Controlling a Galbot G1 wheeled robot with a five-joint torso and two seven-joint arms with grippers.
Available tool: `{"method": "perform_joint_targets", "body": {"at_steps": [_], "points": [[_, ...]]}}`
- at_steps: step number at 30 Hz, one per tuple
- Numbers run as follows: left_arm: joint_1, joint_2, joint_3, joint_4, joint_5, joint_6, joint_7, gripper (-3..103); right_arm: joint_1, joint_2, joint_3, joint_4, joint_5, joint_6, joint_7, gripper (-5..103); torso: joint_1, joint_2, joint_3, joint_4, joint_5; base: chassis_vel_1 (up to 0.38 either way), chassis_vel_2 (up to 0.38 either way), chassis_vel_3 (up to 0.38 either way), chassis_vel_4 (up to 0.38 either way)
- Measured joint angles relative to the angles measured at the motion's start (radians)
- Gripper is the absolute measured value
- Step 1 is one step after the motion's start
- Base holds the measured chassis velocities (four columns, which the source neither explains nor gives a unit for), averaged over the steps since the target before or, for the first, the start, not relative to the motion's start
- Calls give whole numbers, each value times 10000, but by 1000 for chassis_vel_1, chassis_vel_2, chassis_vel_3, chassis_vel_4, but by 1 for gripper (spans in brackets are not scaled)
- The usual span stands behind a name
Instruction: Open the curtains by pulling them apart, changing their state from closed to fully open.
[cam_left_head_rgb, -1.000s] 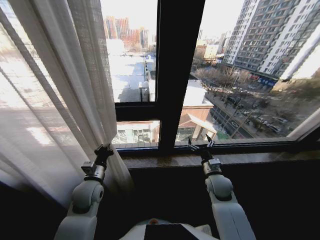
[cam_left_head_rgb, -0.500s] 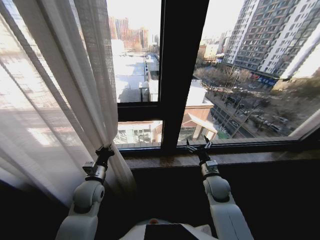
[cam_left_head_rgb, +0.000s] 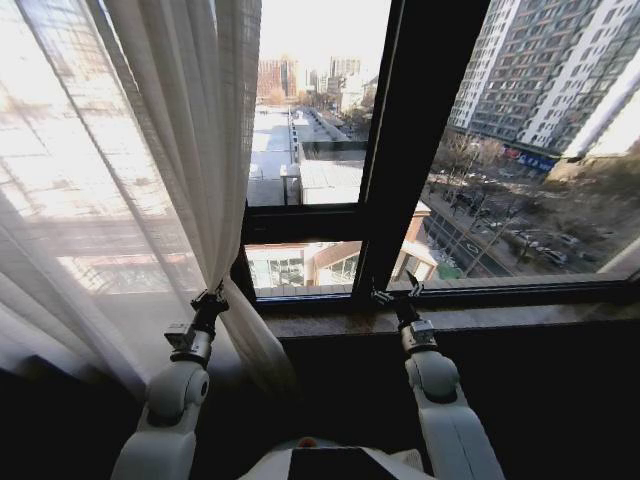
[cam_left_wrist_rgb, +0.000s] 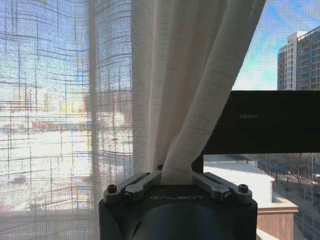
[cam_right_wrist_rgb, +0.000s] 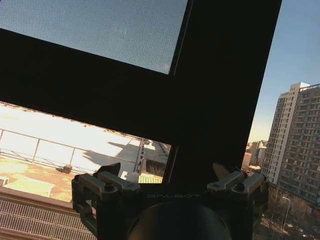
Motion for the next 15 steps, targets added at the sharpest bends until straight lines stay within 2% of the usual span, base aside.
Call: {"method": "perform_joint_targets", "body": {"at_steps": [8,15], "points": [[75,-31,-19,-116,46,-19,0,0,-1,4,6,-21,14,41,7,100,1,-1,1,3,1,370,366,-355,-357],[113,-84,-27,-130,79,-29,-6,0,-1,18,-5,-76,12,168,8,100,2,-1,1,3,-1,279,297,-296,-302]]}}
